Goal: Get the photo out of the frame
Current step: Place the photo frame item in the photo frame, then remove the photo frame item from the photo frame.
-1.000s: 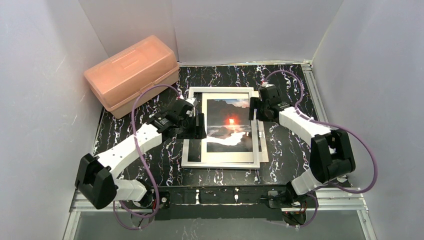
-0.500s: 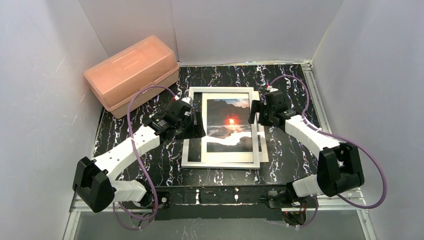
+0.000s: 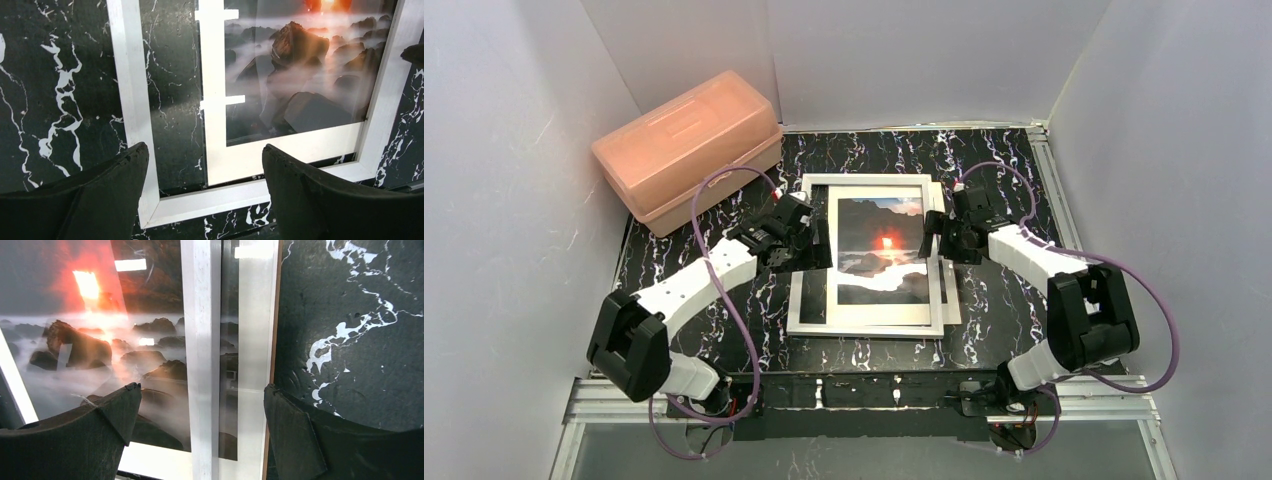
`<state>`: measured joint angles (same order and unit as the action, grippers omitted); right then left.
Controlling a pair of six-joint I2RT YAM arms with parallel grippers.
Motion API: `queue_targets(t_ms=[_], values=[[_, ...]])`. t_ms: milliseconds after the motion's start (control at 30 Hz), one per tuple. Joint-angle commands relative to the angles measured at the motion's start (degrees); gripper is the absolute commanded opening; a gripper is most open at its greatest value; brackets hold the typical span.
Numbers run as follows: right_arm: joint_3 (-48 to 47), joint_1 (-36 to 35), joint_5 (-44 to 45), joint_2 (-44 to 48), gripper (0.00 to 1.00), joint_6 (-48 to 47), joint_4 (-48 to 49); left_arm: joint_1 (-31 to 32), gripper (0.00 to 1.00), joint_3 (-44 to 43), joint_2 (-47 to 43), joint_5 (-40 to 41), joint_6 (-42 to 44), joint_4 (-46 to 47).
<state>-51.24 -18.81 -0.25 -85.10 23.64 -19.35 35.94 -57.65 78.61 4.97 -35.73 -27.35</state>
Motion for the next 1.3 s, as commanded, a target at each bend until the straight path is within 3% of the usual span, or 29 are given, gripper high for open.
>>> queue_targets(t_ms=[0,100,467,1267], values=[[-2.53,0.28,-1.21,-2.0,0.99,-0.42,-0.6,0.0,0.82,-3.37,3.42,0.66,1.95,0.79],[-2.33,0.4,-1.39,-3.32,0.99,-0.35,0.03,-0.94,0.82,-3.7,4.49,2.84,1.61,0.45],[-2.19,0.37,-2.38,-6.14,0.99,0.27,0.6,-11.66,0.82,2.24,3.57,-3.76,0.94,3.7],[-1.23,0.39,0.74,-6.05,0.99,-1.38,-2.46,-14.65,0.78,6.0,9.85,-4.97,1.38,6.52]])
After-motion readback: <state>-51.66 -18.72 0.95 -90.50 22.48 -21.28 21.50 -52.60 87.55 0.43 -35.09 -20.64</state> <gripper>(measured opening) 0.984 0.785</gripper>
